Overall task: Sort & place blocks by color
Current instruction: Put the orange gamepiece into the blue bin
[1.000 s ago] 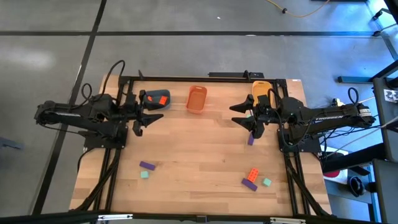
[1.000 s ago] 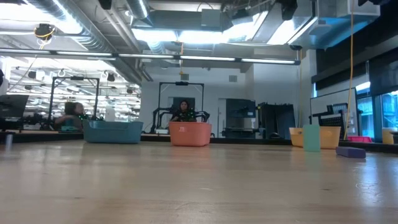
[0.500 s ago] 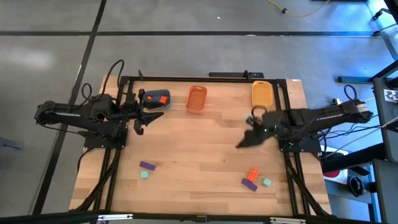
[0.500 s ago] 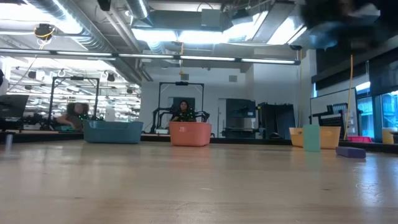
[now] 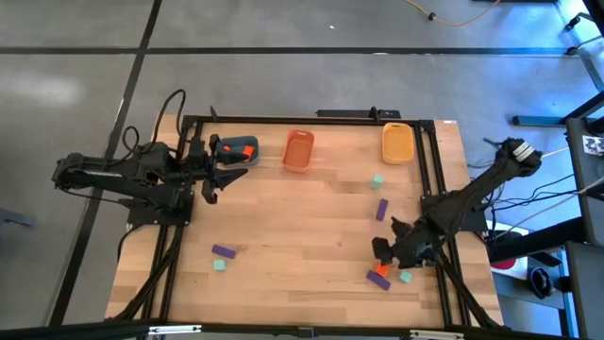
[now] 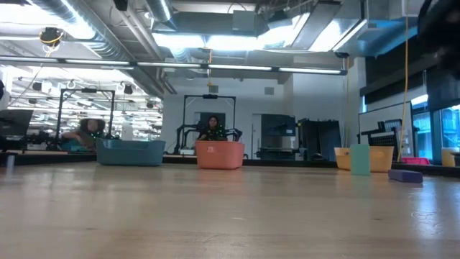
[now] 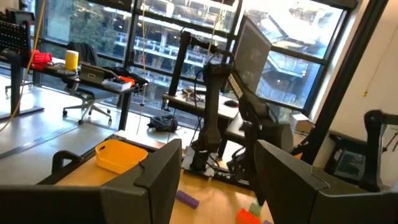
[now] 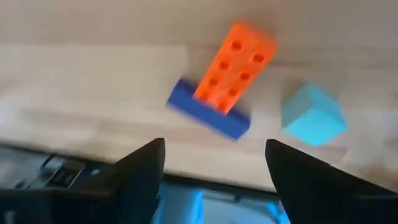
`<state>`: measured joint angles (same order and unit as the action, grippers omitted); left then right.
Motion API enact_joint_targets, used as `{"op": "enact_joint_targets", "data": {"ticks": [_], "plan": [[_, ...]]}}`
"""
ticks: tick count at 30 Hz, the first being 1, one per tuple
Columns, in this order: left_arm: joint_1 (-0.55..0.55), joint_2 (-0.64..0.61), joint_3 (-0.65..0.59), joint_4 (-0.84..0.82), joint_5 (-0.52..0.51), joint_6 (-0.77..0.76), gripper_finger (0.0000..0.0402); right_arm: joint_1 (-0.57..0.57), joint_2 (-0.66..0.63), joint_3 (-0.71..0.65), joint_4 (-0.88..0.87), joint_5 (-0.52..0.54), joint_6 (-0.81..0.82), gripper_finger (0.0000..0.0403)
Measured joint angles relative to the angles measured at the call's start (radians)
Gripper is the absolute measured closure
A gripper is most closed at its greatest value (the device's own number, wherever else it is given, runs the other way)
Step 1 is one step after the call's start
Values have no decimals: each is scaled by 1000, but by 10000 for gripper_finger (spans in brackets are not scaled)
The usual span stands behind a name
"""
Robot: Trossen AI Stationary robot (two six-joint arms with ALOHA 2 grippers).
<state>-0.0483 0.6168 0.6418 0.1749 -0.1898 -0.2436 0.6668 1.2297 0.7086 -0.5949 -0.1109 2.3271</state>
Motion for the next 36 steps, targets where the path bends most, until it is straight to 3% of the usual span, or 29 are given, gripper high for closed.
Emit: {"op": "enact_joint_targets", "data": {"ticks": [17, 36], "plan": [[0, -53, 0, 5, -8, 18, 206, -57, 230, 0, 0, 2, -2, 122], [0, -55, 0, 2, -24, 18, 206, -69, 261, 0, 2, -24, -17, 122]]}}
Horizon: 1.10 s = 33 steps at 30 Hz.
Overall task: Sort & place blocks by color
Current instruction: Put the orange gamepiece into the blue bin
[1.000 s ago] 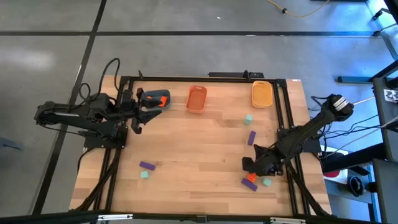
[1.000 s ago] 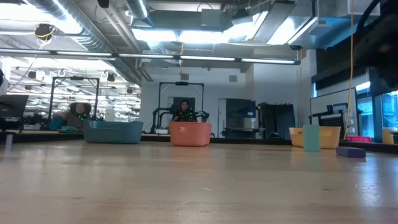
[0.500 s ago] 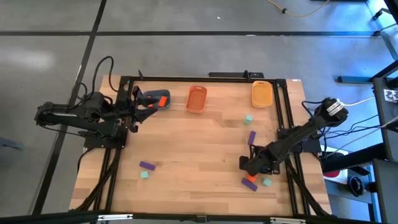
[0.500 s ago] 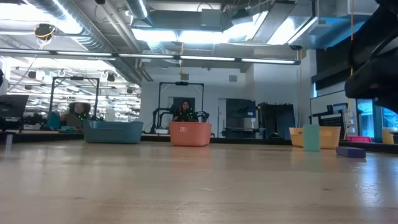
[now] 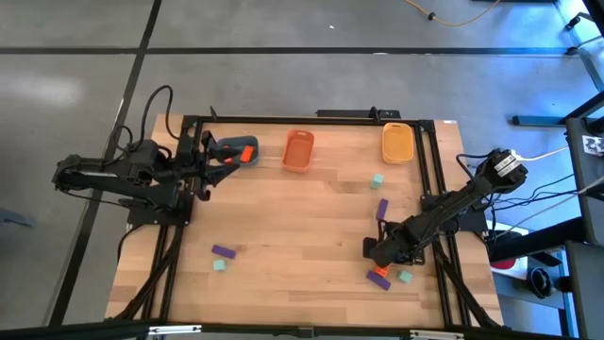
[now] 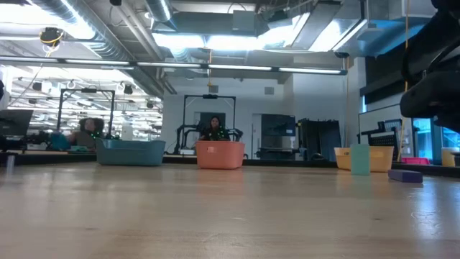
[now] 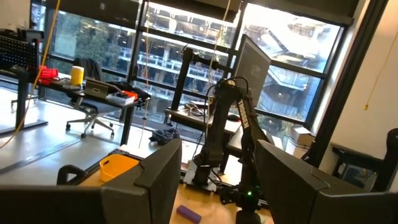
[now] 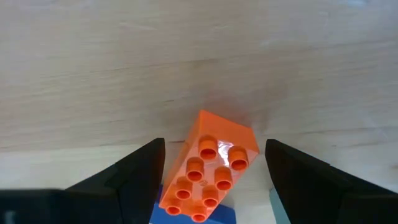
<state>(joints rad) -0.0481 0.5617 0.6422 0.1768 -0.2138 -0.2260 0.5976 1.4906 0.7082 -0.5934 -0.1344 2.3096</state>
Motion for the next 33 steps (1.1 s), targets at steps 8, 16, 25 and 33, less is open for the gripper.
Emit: {"op": "enact_joint_targets", "data": {"ticks": [8, 16, 25, 33], "plan": [[0, 0, 0, 0, -6, 0, 206, 0, 0, -1, 0, -17, 0, 177], [0, 0, 0, 0, -6, 0, 206, 0, -2, -1, 3, -16, -10, 264], [0, 0, 0, 1, -13, 0, 206, -6, -18, -1, -7, 75, -70, 256], [0, 0, 0, 0, -41, 0, 206, -116, -229, -2, 23, 331, -445, 265]]}}
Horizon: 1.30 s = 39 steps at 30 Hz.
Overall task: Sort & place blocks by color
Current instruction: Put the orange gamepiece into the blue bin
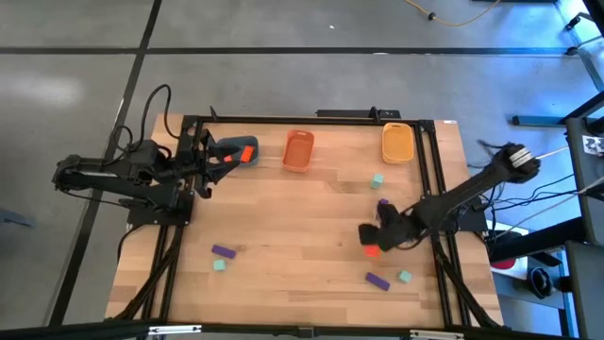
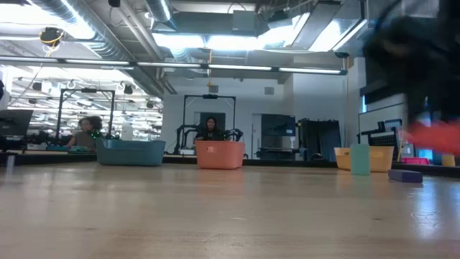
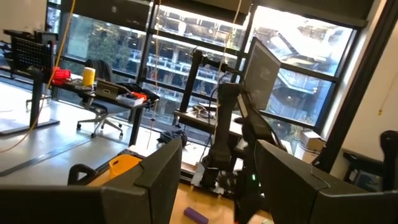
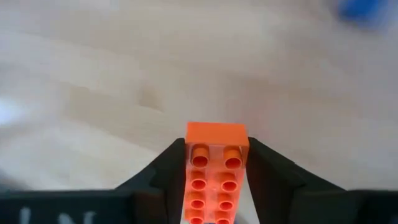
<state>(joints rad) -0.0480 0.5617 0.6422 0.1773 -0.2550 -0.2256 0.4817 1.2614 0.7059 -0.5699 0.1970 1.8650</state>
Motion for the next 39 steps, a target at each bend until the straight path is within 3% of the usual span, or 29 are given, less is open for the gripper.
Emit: {"op": "enact_joint_targets", "data": {"ticks": [4, 8, 14, 20, 25, 29, 39], "plan": [[0, 1, 0, -3, 0, -7, 206, -112, -108, 0, 214, 82, -376, 265], [0, 13, 0, -10, -16, -56, 206, -243, -125, 0, 477, 19, -720, 265], [0, 57, 0, -11, 5, -222, 206, -395, -87, 3, 791, -45, -1038, 265], [0, 144, 0, -7, 85, -365, 206, -480, -45, 174, 744, -181, -1283, 265], [1, 194, 0, -5, 94, -428, 193, -508, -3, 339, 566, -202, -1441, 265], [1, 208, 5, -8, 100, -425, 177, -512, 12, 401, 483, -209, -1483, 265], [2, 226, 13, 3, 83, -346, 140, -511, 25, 405, 517, -226, -1467, 265]]}}
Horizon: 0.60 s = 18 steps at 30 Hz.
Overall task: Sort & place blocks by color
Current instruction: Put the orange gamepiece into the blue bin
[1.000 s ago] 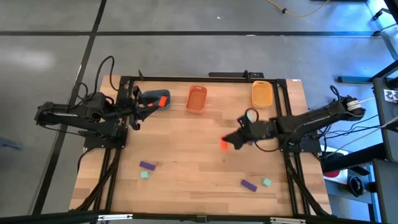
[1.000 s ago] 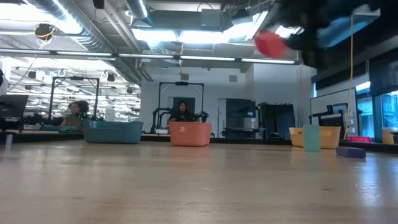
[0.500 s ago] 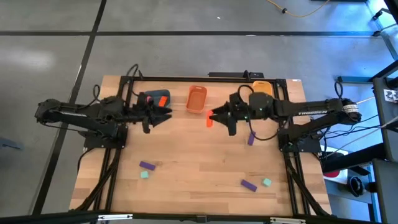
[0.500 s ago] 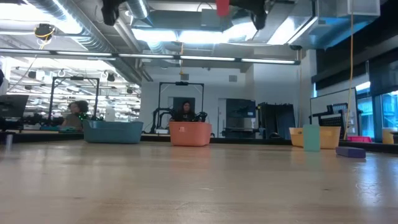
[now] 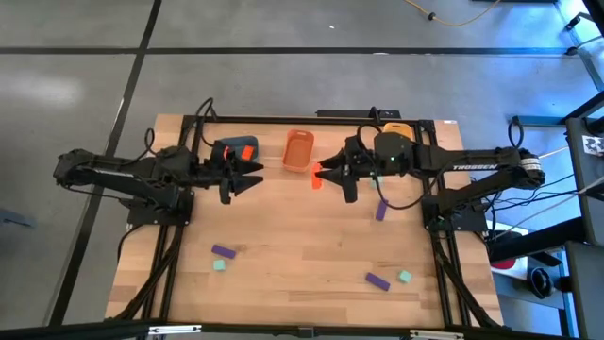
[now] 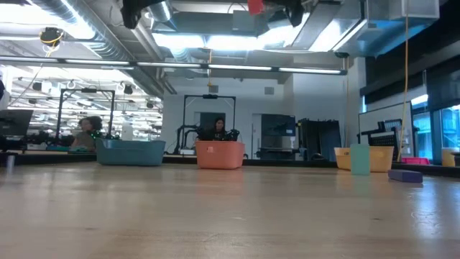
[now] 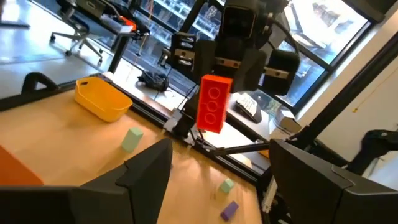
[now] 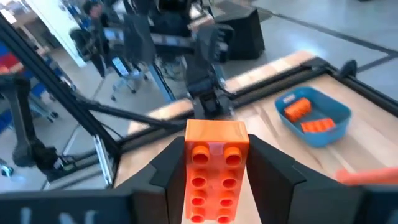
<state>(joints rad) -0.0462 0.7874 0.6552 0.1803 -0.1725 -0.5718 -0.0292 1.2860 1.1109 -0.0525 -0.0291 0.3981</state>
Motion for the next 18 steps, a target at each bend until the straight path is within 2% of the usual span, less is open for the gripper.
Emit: {"op": "enact_joint_targets", "data": {"ticks": [4, 8, 11, 18], "plan": [[13, 85, 0, 46, 22, 7, 131, 0, 59, 1, 98, -19, 17, 265], [27, 203, 0, 183, 93, 18, 127, 0, 137, 1, 228, -58, 42, 265], [29, 274, 0, 270, 124, 42, 126, 0, 165, 1, 263, -70, 64, 265], [29, 355, 0, 322, 128, 62, 126, 0, 167, 1, 282, -70, 71, 265]]}}
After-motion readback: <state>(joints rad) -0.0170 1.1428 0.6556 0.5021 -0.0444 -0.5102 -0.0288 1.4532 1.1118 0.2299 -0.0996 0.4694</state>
